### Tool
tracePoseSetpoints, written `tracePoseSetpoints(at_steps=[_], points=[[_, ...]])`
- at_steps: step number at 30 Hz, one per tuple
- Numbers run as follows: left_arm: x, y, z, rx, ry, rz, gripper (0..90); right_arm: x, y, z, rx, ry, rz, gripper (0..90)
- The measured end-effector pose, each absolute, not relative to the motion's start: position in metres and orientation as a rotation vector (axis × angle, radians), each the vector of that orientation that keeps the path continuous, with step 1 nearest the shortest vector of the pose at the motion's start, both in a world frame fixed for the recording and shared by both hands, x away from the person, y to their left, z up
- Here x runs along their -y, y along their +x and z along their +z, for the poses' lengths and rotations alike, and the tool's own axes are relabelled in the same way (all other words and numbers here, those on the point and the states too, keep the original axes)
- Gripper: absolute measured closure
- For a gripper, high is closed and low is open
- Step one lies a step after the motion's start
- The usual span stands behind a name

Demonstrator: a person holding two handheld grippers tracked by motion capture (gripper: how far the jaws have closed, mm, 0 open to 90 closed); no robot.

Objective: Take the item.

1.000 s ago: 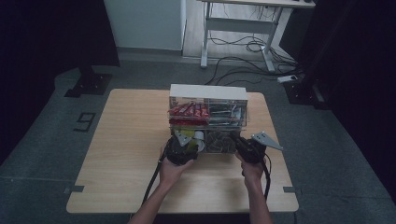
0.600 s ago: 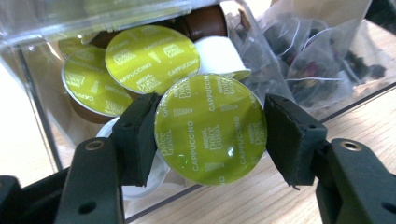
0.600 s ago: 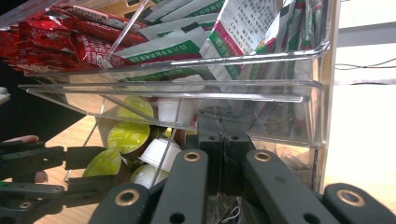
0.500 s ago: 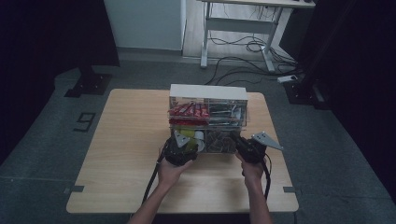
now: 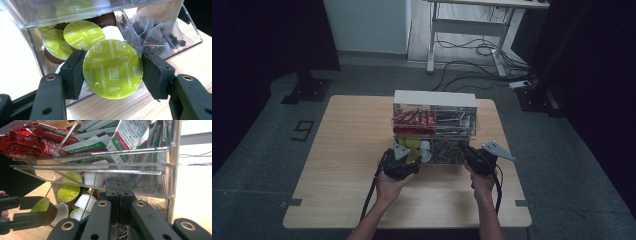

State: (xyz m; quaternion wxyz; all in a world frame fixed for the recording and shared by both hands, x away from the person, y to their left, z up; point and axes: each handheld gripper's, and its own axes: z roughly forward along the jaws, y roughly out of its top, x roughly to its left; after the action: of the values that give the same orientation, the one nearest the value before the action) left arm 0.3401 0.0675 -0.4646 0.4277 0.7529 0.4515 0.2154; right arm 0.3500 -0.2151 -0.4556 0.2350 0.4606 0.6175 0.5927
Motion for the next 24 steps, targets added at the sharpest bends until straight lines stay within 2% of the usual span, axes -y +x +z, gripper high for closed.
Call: tracePoseSetpoints(at_steps=[24], points=[[-0.105,0.325,-0.458,-1.155,1.853,0.548,38.4,0.217,0.351,-0.456,-1.692,1.270,1.626,88.7]])
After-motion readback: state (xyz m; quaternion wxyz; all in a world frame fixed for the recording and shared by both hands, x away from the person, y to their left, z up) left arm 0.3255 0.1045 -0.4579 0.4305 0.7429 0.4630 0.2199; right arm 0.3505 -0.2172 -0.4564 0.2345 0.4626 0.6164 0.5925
